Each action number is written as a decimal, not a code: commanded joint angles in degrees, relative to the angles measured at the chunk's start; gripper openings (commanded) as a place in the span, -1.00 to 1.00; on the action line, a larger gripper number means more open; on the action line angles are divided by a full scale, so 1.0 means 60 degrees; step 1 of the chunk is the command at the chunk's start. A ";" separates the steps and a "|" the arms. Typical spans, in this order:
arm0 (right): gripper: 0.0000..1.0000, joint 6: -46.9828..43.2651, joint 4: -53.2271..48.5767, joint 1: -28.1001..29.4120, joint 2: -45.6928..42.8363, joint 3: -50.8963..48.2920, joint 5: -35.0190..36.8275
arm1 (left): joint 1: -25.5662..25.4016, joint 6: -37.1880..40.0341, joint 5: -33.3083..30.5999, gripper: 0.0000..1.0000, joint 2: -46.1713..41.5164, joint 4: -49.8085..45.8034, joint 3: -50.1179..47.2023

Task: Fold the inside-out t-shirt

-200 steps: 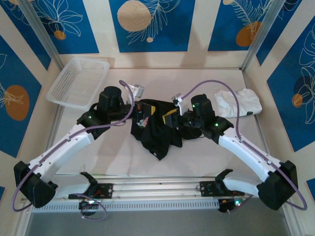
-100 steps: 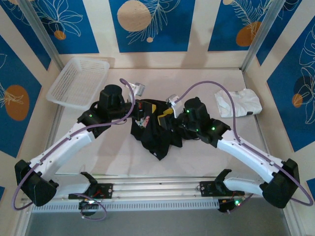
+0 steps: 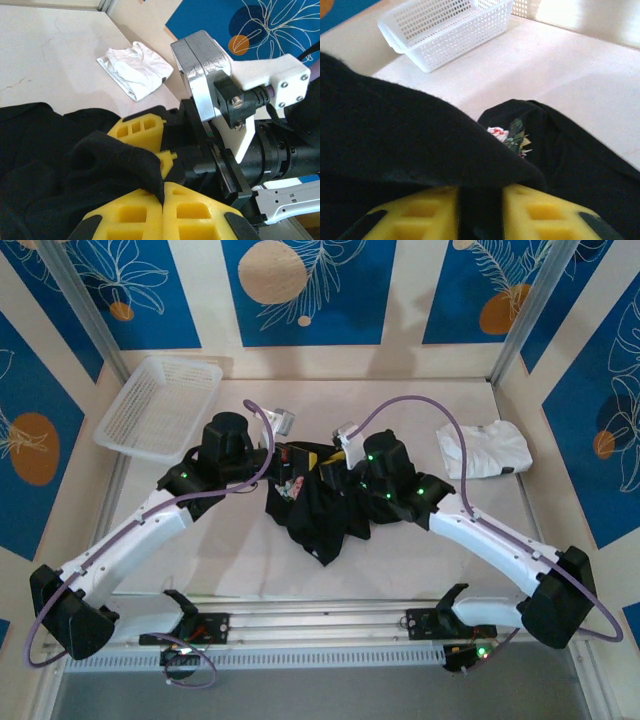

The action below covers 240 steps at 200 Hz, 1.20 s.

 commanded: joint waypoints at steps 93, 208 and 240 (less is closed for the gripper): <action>-0.99 0.3594 0.1353 -0.2229 -0.1184 0.0200 -0.7075 | 0.0264 0.1231 -0.3766 -1.00 0.0987 -0.1361 0.1375; -1.00 0.4669 0.2242 -0.2329 -0.0527 -0.0234 -0.5825 | -0.0875 0.0444 -0.3964 -0.07 -0.1459 -0.2360 -0.0573; -1.00 0.4621 0.2287 -0.2247 -0.0519 -0.0289 -0.5648 | -0.1254 0.0122 -0.2993 -0.30 -0.1149 -0.1794 -0.0484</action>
